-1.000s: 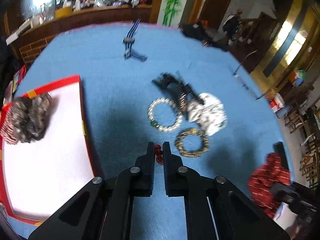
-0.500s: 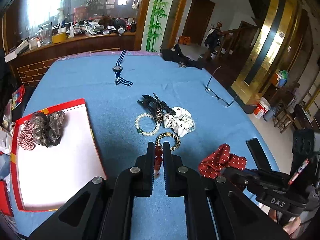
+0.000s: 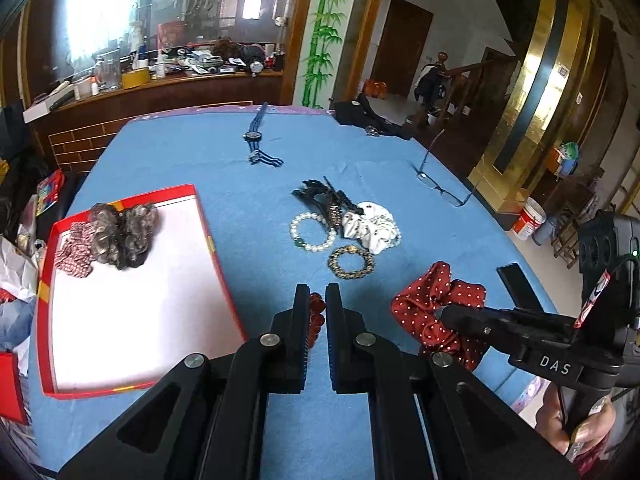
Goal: Organize jewelry
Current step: 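Place the bead bracelet in the box with the left gripper while the right places the polka-dot scrunchie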
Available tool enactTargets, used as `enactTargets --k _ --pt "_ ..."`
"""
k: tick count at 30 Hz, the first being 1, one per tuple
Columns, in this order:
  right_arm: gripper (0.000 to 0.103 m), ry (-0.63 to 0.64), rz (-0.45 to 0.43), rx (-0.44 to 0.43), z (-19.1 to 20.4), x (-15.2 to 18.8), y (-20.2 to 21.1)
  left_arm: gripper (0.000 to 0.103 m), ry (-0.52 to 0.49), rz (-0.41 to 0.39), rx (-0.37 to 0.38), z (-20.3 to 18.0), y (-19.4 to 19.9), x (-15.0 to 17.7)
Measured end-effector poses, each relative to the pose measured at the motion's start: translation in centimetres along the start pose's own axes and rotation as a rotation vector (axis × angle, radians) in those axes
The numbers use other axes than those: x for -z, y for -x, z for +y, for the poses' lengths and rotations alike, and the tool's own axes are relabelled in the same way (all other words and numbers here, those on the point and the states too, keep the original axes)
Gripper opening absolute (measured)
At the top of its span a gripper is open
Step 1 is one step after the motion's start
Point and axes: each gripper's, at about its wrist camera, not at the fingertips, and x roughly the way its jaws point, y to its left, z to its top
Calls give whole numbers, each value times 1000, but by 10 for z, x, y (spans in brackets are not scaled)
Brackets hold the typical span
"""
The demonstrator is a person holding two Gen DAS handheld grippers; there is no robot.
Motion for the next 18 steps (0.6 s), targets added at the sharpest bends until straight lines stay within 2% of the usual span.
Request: enactTargets --k 10,18 --pt "15 48 39 -5 24 3 -19 7 26 -30 -55 24 12 14" --pt "15 104 80 -24 53 -2 -41 7 98 -52 -110 75 32 14"
